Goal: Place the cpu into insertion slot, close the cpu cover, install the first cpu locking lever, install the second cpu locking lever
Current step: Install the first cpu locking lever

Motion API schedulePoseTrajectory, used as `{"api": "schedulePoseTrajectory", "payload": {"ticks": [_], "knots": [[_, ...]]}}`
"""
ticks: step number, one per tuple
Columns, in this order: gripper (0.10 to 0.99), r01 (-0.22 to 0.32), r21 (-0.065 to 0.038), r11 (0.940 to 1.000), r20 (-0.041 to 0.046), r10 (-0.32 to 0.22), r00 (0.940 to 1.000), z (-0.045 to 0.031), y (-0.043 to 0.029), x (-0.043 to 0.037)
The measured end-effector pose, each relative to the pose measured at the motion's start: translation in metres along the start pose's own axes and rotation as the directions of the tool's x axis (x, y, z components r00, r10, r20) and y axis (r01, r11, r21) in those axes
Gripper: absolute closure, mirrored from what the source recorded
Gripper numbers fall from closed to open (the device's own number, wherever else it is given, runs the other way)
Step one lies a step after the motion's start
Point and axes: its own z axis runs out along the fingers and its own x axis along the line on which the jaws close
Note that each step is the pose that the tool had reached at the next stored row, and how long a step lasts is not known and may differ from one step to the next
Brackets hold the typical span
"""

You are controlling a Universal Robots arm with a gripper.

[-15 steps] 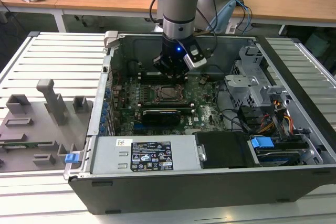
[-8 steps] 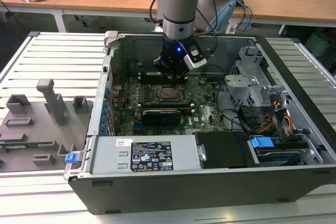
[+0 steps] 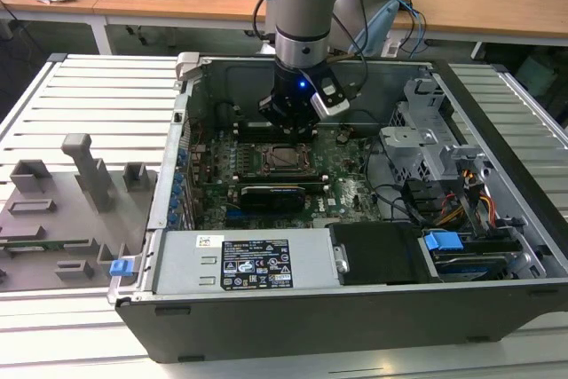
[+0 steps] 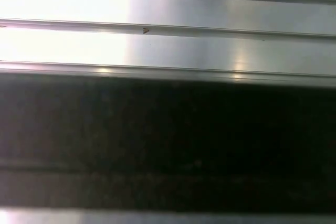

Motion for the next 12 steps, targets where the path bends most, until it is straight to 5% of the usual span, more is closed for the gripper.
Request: {"api": "schedulePoseTrajectory", "payload": {"ticks": [12], "knots": [[0.980,-0.001,0.000,1.0000,-0.0015,0.001,1.0000,0.0018,-0.0007,-0.0011]]}}
